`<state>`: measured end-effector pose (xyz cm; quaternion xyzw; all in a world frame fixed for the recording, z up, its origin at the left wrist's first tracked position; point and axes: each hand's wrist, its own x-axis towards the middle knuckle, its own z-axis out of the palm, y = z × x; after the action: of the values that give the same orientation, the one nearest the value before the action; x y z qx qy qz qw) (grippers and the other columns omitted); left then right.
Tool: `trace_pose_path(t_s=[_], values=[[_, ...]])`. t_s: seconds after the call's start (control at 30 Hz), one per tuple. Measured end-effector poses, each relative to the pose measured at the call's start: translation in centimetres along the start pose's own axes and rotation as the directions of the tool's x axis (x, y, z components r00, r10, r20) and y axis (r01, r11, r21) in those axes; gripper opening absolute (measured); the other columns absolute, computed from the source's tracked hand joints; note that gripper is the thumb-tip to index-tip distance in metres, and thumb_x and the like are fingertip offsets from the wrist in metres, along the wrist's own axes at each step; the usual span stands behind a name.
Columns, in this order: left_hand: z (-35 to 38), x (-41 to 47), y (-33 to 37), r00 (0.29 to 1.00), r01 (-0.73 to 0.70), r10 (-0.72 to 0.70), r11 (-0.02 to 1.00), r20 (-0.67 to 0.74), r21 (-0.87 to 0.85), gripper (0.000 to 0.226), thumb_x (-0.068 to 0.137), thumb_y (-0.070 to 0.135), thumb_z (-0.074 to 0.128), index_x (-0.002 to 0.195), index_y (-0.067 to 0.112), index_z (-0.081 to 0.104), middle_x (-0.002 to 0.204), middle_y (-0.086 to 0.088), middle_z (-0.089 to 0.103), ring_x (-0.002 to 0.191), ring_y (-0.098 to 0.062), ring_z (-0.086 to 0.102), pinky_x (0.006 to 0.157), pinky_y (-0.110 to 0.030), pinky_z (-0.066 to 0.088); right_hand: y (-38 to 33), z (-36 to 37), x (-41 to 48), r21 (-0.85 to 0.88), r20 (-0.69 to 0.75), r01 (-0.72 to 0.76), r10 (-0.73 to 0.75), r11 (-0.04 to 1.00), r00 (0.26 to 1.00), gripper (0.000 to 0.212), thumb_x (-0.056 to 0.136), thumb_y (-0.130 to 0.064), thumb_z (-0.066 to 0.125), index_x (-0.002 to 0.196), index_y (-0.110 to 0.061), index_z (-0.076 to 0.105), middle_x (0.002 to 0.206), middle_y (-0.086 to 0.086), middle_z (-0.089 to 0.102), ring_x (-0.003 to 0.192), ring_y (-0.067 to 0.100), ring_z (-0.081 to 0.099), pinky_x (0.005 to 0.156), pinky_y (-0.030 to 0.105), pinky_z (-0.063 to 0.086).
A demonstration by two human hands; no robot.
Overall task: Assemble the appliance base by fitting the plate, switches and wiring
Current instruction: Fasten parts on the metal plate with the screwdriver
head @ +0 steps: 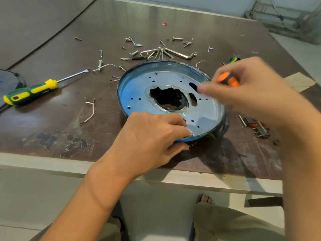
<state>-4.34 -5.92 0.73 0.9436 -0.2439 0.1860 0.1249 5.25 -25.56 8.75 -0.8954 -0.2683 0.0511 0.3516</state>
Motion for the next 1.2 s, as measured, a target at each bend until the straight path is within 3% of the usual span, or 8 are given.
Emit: trace_pose_path(t_s=[0.03,0.1,0.2,0.3,0.4,0.67,0.93,1.2], values=[[-0.1,0.0,0.0,1.000,0.002,-0.002,1.000,0.008,0.004,0.020,0.089,0.048,0.067,0.103,0.037,0.074,0.105,0.018,0.068,0.076,-0.013,0.068,0.050,-0.032,0.049,0.0,-0.6,-0.1,0.145,-0.098,0.013,0.001,0.989,0.995,0.042,0.087,-0.049,0.072,0.067,-0.014,0.061,0.050,-0.005,0.043,0.045,0.013,0.036,0.043,0.022,0.033],[-0.2,0.2,-0.1,1.000,0.006,-0.006,1.000,0.022,0.001,0.019,0.089,0.049,0.066,0.104,0.039,0.074,0.107,0.020,0.067,0.077,-0.012,0.067,0.052,-0.032,0.049,-0.3,-1.3,-0.3,0.424,-0.160,0.047,0.023,0.905,0.987,0.033,0.090,-0.046,0.067,0.071,-0.021,0.058,0.055,-0.004,0.045,0.046,0.017,0.034,0.043,0.023,0.030],[-0.2,0.3,-0.1,0.999,0.026,-0.025,0.999,0.046,-0.019,0.020,0.091,0.050,0.063,0.105,0.041,0.074,0.109,0.020,0.066,0.081,-0.015,0.068,0.056,-0.035,0.052,-0.8,-1.3,0.0,0.733,-0.070,0.040,0.016,0.679,0.997,0.022,0.097,-0.037,0.050,0.088,-0.018,0.056,0.066,-0.002,0.046,0.053,0.016,0.039,0.049,0.028,0.034],[-0.1,0.2,-0.1,0.998,0.026,-0.025,1.000,0.050,-0.012,0.022,0.091,0.051,0.061,0.106,0.041,0.073,0.110,0.020,0.066,0.084,-0.014,0.068,0.059,-0.035,0.052,-1.5,-0.3,0.1,0.869,-0.047,0.057,-0.033,0.492,0.998,0.021,0.098,-0.028,0.039,0.086,-0.016,0.052,0.067,0.000,0.044,0.054,0.016,0.038,0.051,0.027,0.034],[-0.1,0.3,-0.2,0.999,0.014,-0.013,1.000,0.045,-0.019,0.022,0.090,0.050,0.063,0.106,0.040,0.074,0.108,0.020,0.067,0.082,-0.012,0.068,0.057,-0.035,0.053,-1.9,1.8,0.3,0.874,-0.112,0.113,-0.032,0.473,0.993,0.020,0.097,-0.024,0.040,0.083,-0.014,0.051,0.065,0.002,0.044,0.054,0.017,0.038,0.052,0.027,0.032],[-0.1,0.4,-0.2,1.000,-0.003,0.003,1.000,0.028,-0.010,0.022,0.086,0.050,0.069,0.104,0.040,0.075,0.105,0.019,0.069,0.077,-0.010,0.067,0.052,-0.029,0.051,-1.4,3.2,0.7,0.897,-0.114,0.113,-0.024,0.427,0.993,0.019,0.095,-0.022,0.041,0.083,-0.012,0.049,0.065,0.005,0.044,0.052,0.018,0.039,0.050,0.029,0.032],[0.0,0.3,-0.2,1.000,0.007,-0.007,1.000,0.024,-0.004,0.023,0.088,0.051,0.064,0.104,0.039,0.074,0.107,0.019,0.068,0.081,-0.013,0.069,0.054,-0.033,0.051,-1.5,3.9,0.8,0.891,-0.093,0.097,-0.030,0.444,0.995,0.019,0.097,-0.021,0.038,0.084,-0.010,0.046,0.066,0.006,0.040,0.052,0.018,0.037,0.051,0.029,0.030],[-0.2,0.3,-0.2,1.000,0.008,-0.009,1.000,0.026,0.008,0.018,0.087,0.050,0.065,0.098,0.039,0.075,0.105,0.020,0.068,0.075,-0.010,0.066,0.049,-0.029,0.045,-1.2,4.0,0.6,0.866,-0.068,0.182,-0.250,0.466,0.966,0.030,0.104,-0.020,0.026,0.092,-0.005,0.049,0.075,0.012,0.046,0.059,0.023,0.044,0.056,0.034,0.036]])
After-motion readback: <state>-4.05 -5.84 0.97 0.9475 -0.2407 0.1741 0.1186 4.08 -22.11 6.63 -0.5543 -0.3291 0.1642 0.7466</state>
